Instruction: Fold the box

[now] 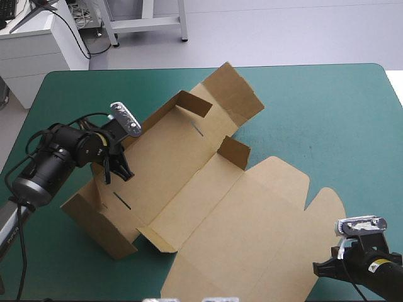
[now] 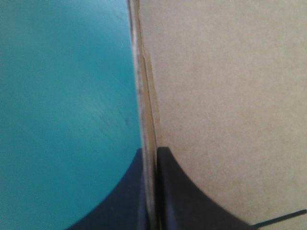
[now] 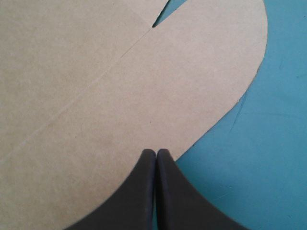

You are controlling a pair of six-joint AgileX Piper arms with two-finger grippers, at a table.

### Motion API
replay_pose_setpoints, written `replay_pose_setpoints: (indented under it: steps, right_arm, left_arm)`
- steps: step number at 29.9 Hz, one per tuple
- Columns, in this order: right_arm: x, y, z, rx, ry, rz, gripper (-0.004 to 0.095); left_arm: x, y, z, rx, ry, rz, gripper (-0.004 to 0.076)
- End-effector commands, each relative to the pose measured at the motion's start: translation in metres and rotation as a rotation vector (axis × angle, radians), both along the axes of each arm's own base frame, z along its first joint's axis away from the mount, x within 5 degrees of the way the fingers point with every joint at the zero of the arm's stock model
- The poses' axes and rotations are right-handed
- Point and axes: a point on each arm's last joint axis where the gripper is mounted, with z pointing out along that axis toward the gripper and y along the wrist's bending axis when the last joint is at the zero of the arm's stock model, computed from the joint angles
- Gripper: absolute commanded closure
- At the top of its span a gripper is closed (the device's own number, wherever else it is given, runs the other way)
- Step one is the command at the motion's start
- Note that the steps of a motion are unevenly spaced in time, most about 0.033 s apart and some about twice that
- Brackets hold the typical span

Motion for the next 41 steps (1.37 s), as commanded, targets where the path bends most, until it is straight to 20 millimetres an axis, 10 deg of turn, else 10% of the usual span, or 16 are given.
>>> replay_pose_setpoints:
  steps: [1, 22, 41]
  right_arm:
    - [0.004, 0.0, 0.01, 0.005, -0.057, -0.007, 0.0927]
    - [0.005, 0.0, 0.011, 0.016, -0.068, -0.014, 0.0927]
    - [0.005, 0.0, 0.011, 0.01, -0.073, -0.011, 0.0927]
  left_arm:
    - [0.003, -0.022, 0.033, 0.075, -0.213, -0.095, 0.0732]
    - [-0.015, -0.159, 0.049, 0.226, -0.773, -0.628, 0.0732]
    - [0.004, -0.207, 0.001, 0.285, -0.861, -0.585, 0.0732]
